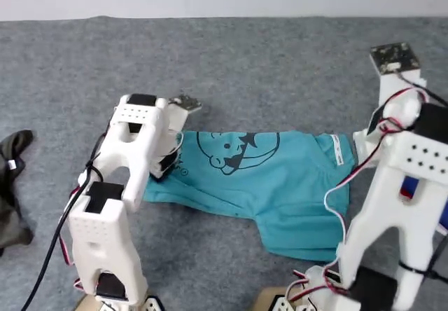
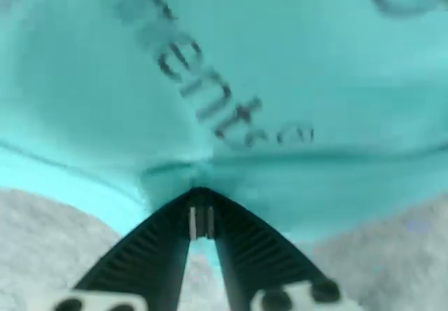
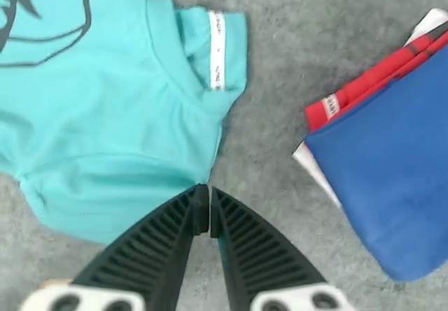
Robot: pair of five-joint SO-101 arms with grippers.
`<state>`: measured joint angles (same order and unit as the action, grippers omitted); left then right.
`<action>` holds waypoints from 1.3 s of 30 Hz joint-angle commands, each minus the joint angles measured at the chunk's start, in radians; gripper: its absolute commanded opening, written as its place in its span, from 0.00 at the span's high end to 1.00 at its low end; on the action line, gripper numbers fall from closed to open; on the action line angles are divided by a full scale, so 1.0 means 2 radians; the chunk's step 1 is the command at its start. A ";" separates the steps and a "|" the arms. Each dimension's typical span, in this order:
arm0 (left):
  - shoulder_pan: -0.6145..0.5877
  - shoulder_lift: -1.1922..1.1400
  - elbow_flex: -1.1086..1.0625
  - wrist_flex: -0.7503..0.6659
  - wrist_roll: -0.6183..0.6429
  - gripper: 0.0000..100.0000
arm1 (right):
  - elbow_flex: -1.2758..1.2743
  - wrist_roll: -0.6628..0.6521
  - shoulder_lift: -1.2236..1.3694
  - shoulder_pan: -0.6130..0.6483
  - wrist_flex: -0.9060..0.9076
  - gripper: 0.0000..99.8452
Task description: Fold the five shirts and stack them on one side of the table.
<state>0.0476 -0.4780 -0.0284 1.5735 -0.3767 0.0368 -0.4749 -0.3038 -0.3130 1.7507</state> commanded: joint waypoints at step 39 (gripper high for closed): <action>0.001 -0.015 0.020 -0.016 -0.005 0.99 | -0.056 0.004 -0.102 -0.003 0.020 0.99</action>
<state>0.0460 -0.5056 0.0054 1.4661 -0.3721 -0.0829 -0.4749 -0.4726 -0.3130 1.7507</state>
